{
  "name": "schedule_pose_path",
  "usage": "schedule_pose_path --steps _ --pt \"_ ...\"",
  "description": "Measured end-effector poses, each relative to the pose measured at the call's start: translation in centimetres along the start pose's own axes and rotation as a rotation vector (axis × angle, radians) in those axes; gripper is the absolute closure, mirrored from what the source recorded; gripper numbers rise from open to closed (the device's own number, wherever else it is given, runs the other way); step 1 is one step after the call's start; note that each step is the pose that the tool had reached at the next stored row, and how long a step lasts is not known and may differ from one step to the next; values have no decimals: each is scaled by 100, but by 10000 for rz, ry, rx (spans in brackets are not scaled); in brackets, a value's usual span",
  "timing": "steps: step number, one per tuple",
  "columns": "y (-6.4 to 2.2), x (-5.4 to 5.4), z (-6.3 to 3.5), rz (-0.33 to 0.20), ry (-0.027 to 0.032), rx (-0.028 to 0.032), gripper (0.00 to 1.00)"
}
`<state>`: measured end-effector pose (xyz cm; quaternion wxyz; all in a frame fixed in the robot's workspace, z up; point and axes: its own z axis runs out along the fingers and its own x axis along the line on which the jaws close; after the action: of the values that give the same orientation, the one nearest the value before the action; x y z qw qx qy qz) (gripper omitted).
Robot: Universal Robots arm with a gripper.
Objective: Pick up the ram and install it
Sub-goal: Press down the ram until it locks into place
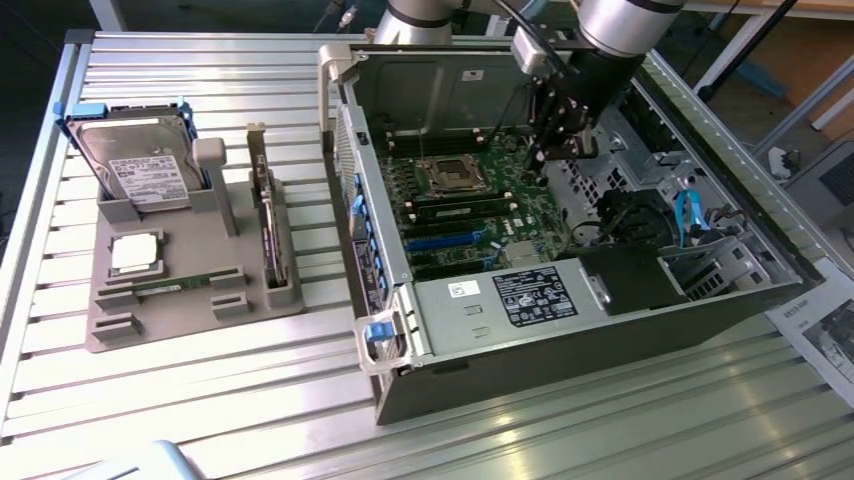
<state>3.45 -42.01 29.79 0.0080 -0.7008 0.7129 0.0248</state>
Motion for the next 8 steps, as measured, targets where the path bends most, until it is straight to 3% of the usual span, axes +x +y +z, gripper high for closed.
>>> schedule_pose_path --steps 8 --pt "-3 7 145 9 1 0 90"
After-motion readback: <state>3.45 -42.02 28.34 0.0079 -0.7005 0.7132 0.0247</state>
